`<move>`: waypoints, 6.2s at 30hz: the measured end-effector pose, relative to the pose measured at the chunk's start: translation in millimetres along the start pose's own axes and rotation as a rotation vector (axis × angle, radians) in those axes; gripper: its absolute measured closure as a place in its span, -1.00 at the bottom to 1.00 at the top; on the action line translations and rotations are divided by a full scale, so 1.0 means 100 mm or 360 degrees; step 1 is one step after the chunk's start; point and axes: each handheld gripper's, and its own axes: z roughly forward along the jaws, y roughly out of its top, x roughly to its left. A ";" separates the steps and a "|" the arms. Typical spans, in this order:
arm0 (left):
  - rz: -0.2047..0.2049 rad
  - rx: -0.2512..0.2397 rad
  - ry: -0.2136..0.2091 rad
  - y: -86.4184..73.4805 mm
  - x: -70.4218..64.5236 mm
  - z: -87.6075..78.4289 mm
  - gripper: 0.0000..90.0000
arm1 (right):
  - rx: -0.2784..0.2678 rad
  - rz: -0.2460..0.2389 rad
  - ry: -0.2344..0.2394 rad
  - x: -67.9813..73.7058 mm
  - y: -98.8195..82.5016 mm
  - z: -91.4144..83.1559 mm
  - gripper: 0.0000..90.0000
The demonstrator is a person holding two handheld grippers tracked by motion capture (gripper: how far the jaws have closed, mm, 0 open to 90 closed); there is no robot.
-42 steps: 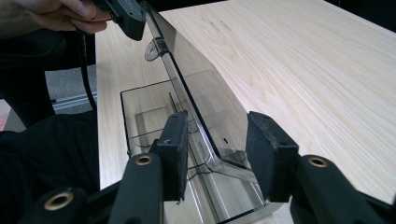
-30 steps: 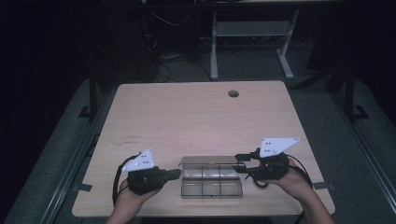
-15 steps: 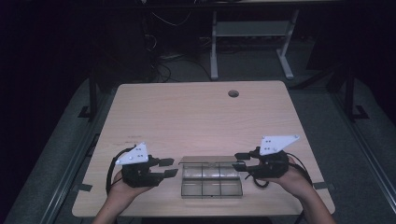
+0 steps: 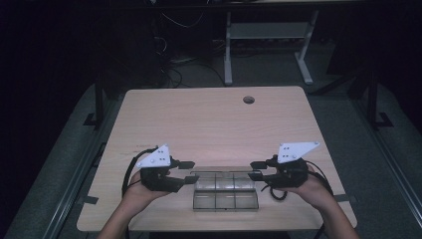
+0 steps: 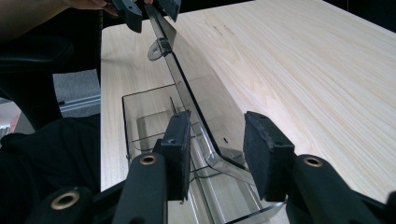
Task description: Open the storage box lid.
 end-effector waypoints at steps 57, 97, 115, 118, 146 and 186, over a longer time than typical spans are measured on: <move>0.0031 -0.0027 -0.0119 0.20 0.30 0.15 0.60 | -0.0051 0.0028 0.0036 -0.28 0.13 0.03 0.56; 0.0020 -0.0030 -0.0154 0.32 0.63 0.24 0.73 | -0.0041 0.0006 -0.0001 -0.54 0.26 0.06 0.72; -0.0074 -0.0041 -0.0233 0.33 0.89 0.32 0.75 | -0.0064 0.0071 0.0021 -0.73 0.27 0.12 0.74; -0.0067 -0.0023 -0.0230 0.34 0.93 0.33 0.75 | -0.0074 0.0079 0.0027 -0.77 0.26 0.13 0.74; -0.0158 -0.0060 -0.0122 0.27 1.11 0.48 0.62 | -0.0093 0.0157 -0.0103 -0.92 0.20 0.28 0.53; -0.0307 -0.0089 -0.0054 0.11 1.28 0.64 0.48 | -0.0017 0.0236 -0.0277 -0.94 0.10 0.57 -0.19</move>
